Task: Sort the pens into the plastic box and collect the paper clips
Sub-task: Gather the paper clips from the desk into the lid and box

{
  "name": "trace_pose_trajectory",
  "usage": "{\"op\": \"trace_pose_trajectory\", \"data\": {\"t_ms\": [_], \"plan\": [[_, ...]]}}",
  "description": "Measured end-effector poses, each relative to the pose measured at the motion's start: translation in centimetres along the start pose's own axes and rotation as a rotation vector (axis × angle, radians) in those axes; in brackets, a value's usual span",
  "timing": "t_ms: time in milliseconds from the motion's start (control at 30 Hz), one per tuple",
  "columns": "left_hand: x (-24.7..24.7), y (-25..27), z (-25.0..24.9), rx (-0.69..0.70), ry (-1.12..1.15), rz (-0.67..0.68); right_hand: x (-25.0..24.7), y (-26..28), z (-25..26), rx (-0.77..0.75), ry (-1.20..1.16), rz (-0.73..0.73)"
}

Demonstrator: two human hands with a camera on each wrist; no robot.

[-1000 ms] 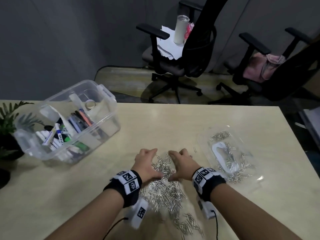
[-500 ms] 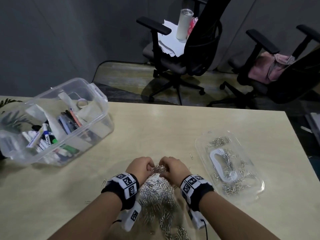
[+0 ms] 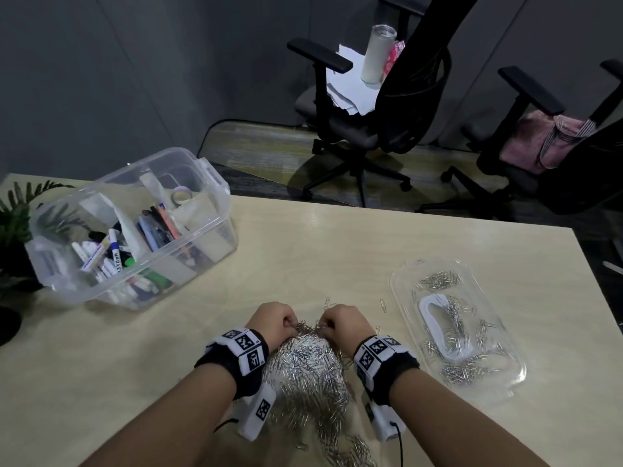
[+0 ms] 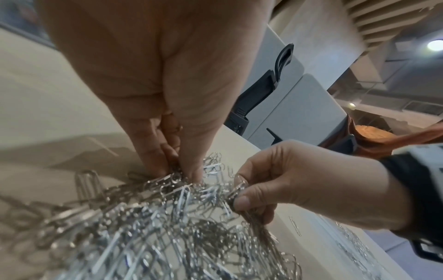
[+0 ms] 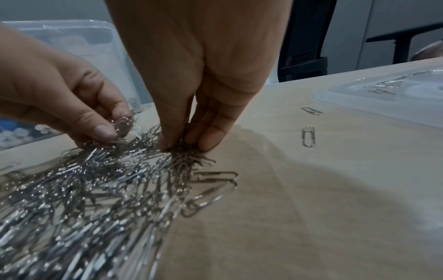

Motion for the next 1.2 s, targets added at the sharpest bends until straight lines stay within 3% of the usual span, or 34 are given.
{"op": "trace_pose_trajectory", "data": {"t_ms": [167, 367, 600, 867, 1067, 1200], "plan": [[-2.5, 1.1, 0.4, 0.0, 0.009, -0.032, -0.5, 0.7, 0.4, -0.006, -0.028, -0.01], [-6.7, 3.2, -0.1, 0.036, 0.111, -0.113, -2.5, 1.1, 2.9, -0.126, 0.009, -0.06], [-13.2, 5.7, 0.0, 0.085, 0.282, -0.245, -8.6, -0.1, 10.1, -0.307, 0.014, -0.193], [-21.5, 6.2, 1.9, 0.111, 0.386, -0.435, -13.0, -6.0, 18.6, -0.44, -0.009, -0.346], [-24.3, 4.6, 3.4, 0.128, 0.48, -0.468, -12.2, -10.5, 22.2, -0.385, -0.05, -0.436], [-24.7, 3.2, 3.9, 0.116, 0.522, -0.461, -10.8, -12.1, 22.1, -0.313, 0.041, -0.366]]}}
Point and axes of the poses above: each hand's wrist, its own y-axis away from the middle knuckle, its own x-axis out of the palm, z = x × y, the point moved 1 cm from there along -y, towards the middle knuckle, and after that the axes turned 8 degrees about -x, right-handed, at the moved point
